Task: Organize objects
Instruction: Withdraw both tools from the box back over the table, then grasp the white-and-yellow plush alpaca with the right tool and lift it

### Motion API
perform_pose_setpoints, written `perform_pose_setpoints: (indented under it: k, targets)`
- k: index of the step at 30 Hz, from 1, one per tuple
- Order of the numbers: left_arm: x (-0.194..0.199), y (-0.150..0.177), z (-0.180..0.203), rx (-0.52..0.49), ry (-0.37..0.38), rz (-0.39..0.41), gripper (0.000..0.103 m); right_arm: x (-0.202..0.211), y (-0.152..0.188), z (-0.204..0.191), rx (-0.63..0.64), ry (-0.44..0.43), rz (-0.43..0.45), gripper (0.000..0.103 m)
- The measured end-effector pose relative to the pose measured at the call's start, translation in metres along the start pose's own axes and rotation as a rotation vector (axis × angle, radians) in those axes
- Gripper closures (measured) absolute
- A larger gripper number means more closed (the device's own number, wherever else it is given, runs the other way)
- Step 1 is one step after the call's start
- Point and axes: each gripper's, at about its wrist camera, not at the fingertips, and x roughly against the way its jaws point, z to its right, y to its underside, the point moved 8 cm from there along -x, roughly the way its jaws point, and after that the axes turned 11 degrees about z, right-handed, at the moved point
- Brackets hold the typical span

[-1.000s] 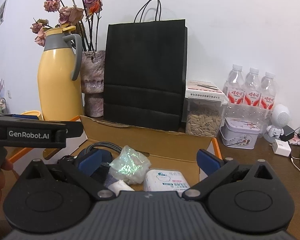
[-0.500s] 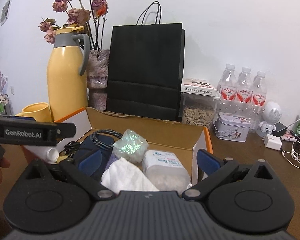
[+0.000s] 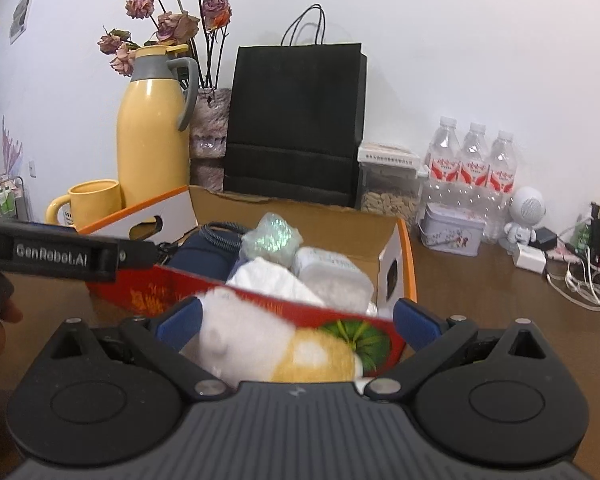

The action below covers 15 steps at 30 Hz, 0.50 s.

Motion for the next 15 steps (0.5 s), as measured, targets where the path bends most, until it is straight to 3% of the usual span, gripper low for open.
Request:
perform_pose_setpoints:
  k: [8,15]
  targets:
    - [0.019,0.026,0.006,-0.034,0.007,-0.035,0.000,0.023,0.035,0.006,-0.013,0.022,-0.068,0.000]
    - [0.025,0.041,-0.005,-0.011,-0.022,-0.081,0.000,0.022,0.045,0.016,-0.076,0.036,-0.100,0.000]
